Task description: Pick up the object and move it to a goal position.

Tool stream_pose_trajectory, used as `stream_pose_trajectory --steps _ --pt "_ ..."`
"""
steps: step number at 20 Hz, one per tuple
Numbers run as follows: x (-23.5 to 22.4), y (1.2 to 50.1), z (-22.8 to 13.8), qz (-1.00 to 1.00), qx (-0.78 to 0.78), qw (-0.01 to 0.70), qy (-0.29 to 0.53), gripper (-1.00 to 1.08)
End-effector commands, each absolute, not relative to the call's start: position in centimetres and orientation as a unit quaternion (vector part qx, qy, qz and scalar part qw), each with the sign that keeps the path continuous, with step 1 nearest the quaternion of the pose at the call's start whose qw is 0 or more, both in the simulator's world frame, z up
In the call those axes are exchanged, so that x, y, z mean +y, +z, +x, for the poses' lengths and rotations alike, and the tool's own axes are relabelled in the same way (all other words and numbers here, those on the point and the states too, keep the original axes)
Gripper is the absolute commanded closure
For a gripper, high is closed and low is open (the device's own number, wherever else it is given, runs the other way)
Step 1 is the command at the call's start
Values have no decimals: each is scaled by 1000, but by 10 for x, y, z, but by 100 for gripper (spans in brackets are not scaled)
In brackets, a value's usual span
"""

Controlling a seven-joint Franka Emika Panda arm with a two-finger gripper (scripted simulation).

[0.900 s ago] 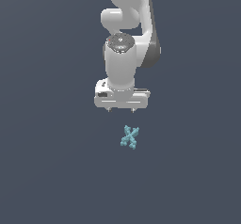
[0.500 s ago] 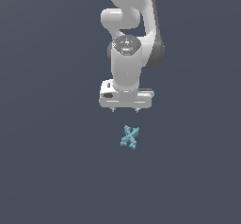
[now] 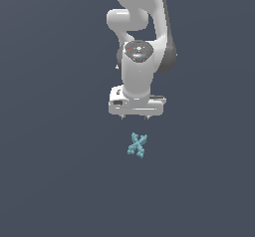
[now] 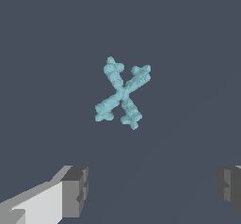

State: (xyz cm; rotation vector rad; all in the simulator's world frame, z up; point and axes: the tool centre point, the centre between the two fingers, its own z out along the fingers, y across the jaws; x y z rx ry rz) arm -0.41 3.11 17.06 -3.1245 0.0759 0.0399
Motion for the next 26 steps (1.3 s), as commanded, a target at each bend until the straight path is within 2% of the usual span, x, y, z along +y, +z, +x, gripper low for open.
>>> stream_pose_trajectory --steps 1,15,26 --pt "32 166 0 -999 31 8 12 -92" --pt "44 106 46 -994 110 2 3 -92" --pt "47 90 55 -992 128 0 1 -92"
